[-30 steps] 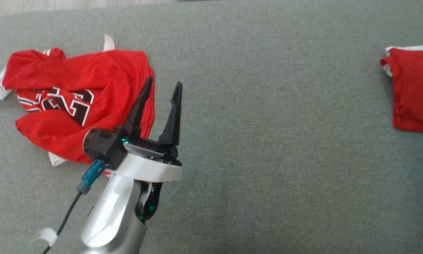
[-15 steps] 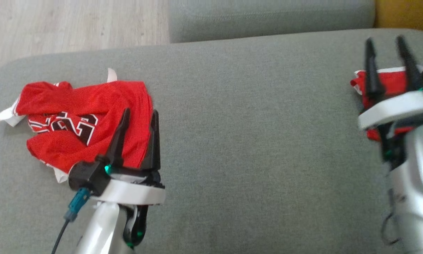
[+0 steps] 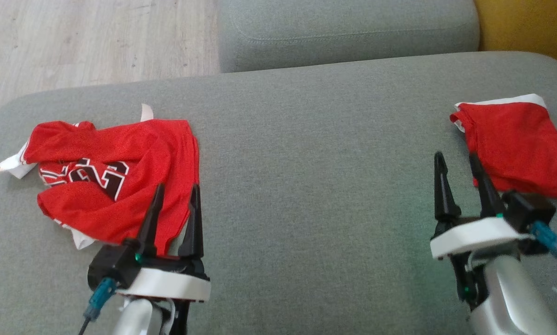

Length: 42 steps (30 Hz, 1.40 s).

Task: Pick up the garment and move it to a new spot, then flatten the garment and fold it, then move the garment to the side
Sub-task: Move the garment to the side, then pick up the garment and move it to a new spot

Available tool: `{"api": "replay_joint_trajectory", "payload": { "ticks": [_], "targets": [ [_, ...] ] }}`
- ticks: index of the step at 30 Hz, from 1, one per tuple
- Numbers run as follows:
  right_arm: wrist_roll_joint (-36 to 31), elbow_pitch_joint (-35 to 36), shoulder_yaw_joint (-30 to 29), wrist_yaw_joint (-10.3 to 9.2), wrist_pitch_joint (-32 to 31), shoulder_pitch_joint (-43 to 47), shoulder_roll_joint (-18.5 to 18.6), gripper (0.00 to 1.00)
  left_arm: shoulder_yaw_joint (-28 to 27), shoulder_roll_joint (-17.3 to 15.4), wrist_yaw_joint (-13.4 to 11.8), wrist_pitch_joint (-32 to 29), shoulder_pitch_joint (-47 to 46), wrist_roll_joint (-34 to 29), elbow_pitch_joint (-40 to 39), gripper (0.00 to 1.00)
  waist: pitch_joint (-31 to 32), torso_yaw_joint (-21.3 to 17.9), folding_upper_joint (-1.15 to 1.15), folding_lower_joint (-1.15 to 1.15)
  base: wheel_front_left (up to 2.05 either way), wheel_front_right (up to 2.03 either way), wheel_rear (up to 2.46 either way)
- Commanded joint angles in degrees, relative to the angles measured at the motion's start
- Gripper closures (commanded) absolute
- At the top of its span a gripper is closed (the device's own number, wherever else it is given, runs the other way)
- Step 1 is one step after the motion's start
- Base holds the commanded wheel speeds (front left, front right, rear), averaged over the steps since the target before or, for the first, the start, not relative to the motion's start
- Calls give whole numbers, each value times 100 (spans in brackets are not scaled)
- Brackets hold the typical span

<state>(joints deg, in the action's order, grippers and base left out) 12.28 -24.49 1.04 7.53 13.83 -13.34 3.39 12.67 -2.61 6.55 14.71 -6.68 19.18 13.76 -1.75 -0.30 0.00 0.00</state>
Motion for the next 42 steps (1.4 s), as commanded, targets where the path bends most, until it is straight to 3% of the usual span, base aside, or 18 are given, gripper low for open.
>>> {"api": "replay_joint_trajectory", "payload": {
  "ticks": [1, 20, 42],
  "targets": [
    [61, 168, 124, -4, 94, -65, -49, 0, -198, -27, -4, 29, -114, -3, -93, 0, 7, 19, 0, 0, 0, 0, 0],
    [210, 489, 194, -4, 116, 384, -51, 0, -209, -27, -25, 29, -139, 28, 4, 0, 4, 187, 0, 0, 0, 0, 0],
    [553, 447, 979, -4, 117, 668, -51, 0, -477, -27, -94, 29, 89, -128, 40, 0, 253, 1518, 0, 0, 0, 0, 0]
  ]
}}
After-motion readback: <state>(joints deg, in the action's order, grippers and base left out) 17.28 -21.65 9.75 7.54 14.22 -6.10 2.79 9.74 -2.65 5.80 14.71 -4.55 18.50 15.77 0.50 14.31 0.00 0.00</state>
